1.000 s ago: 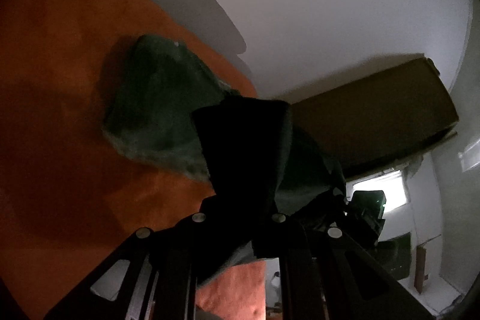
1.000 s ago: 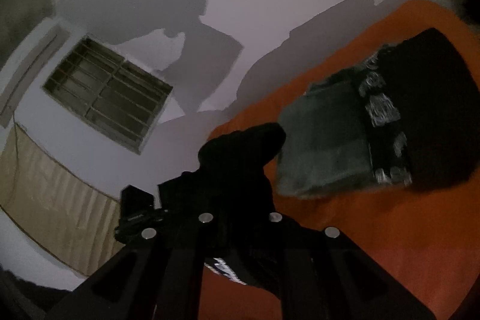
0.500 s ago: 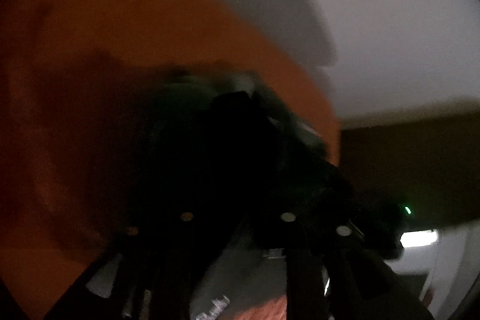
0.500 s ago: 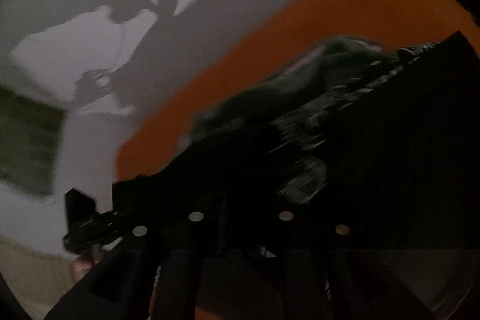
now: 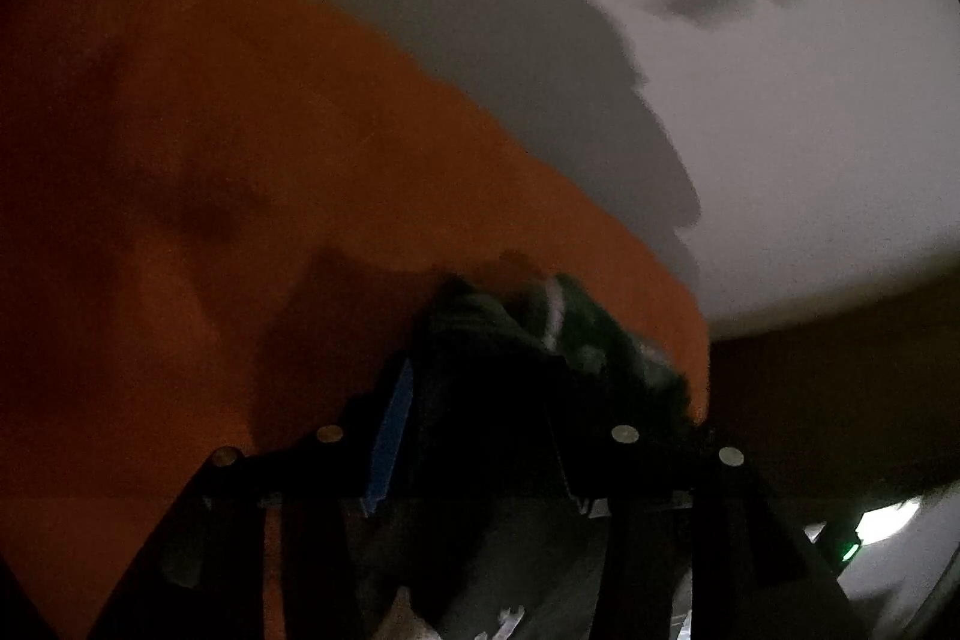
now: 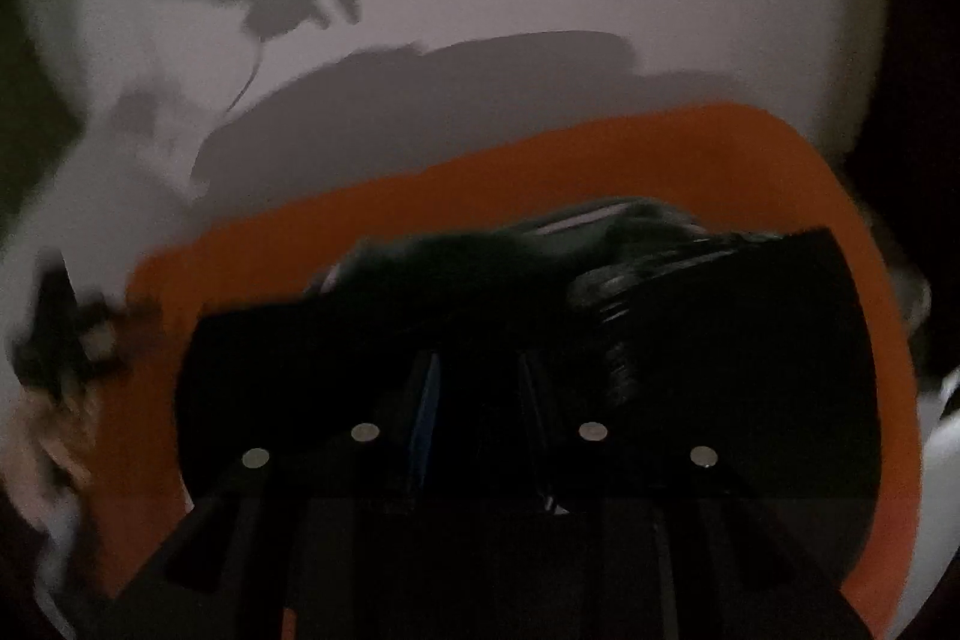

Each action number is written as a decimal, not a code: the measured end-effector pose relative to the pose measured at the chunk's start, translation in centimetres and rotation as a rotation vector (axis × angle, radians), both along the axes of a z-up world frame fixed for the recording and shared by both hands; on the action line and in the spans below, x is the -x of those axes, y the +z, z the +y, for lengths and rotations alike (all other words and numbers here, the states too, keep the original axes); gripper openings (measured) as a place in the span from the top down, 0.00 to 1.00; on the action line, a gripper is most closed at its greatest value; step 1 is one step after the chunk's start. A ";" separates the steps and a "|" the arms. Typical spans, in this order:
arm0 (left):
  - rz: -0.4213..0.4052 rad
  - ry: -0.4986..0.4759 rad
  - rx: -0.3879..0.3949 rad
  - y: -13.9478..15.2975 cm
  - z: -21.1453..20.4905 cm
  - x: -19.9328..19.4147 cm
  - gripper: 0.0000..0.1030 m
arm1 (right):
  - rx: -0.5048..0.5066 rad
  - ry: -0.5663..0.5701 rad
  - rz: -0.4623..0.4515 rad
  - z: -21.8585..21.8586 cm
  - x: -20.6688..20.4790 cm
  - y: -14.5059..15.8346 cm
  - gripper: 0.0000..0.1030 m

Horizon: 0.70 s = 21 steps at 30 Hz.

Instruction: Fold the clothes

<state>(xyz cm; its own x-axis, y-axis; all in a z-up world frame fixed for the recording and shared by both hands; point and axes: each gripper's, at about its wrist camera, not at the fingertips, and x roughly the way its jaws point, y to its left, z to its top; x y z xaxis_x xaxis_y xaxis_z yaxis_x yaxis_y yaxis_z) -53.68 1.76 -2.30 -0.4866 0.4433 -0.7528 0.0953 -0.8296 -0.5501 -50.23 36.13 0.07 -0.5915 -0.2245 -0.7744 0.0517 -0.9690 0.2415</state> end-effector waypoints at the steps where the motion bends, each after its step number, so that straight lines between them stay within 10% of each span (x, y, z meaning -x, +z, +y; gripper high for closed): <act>1: 0.045 -0.047 0.078 0.7 2.0 -1.2 0.53 | -0.053 0.034 -0.007 -1.0 0.1 -1.0 0.74; 7: 0.074 -0.184 0.382 -2.8 9.8 -3.4 0.52 | -0.195 -0.053 -0.107 1.3 2.3 -6.7 0.85; 11: 0.008 -0.095 0.327 -4.5 8.5 -2.9 0.52 | -0.156 -0.173 -0.110 4.7 2.4 -5.5 0.84; 17: 0.090 -0.173 0.389 -4.2 12.0 -0.2 0.48 | 0.000 -0.011 -0.010 -1.0 2.9 -2.3 0.84; 21: 0.055 -0.107 0.366 -5.6 11.1 3.3 0.47 | -0.144 0.066 -0.046 -4.3 5.4 -5.5 0.84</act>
<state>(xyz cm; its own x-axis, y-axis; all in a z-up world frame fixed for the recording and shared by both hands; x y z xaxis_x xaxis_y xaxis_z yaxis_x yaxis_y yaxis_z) -57.03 12.86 -7.91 -0.4962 0.2007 -0.8447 -0.0235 -0.9757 -0.2180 -55.60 31.86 -5.44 -0.5425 -0.1467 -0.8271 0.1086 -0.9886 0.1042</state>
